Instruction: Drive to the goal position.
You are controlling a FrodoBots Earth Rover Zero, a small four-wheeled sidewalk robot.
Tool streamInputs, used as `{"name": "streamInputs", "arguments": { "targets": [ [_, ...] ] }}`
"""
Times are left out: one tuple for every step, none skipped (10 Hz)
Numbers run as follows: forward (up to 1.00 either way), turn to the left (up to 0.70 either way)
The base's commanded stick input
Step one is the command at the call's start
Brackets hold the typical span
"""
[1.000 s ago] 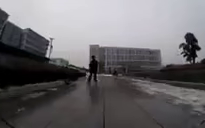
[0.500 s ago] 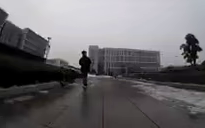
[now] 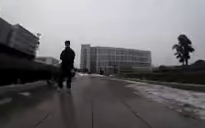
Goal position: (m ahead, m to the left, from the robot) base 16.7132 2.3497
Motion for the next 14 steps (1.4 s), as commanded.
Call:
{"name": "streamInputs", "arguments": {
  "targets": [
    [1.00,0.00],
    [1.00,0.00],
    [1.00,0.00],
    [1.00,0.00],
    [1.00,0.00],
    [1.00,0.00],
    [1.00,0.00],
    [1.00,0.00],
    [1.00,0.00],
    [1.00,0.00],
    [1.00,0.00],
    [1.00,0.00],
    [1.00,0.00],
    [1.00,0.00]
  ]
}}
